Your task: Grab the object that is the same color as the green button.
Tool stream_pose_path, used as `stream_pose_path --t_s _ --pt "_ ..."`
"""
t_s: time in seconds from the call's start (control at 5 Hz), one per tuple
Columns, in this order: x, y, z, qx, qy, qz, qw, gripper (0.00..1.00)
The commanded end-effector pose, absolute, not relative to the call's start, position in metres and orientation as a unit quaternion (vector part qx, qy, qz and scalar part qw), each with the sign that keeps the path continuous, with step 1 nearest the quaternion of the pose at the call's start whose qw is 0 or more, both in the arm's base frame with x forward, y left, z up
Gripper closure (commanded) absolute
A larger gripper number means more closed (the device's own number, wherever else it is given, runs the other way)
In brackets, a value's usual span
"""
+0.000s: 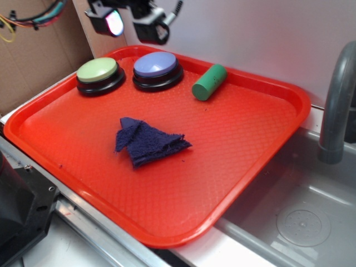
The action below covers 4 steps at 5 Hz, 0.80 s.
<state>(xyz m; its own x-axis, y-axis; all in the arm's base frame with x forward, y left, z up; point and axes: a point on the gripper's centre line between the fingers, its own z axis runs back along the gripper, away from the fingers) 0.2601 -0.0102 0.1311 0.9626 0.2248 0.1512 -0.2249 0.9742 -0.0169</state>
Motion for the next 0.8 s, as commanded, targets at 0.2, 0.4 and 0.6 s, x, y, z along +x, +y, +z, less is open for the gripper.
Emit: stream_pose_path --t_s 0.2,0.4,0.6 --pt "0.324 -0.021 0.081 -0.011 -0.091 0.163 0.982 0.00" --pt "0.336 -0.025 0.067 -0.026 -0.091 0.160 0.983 0.00" --pt "0.344 -0.030 0.054 -0.027 -0.084 0.168 0.982 0.00"
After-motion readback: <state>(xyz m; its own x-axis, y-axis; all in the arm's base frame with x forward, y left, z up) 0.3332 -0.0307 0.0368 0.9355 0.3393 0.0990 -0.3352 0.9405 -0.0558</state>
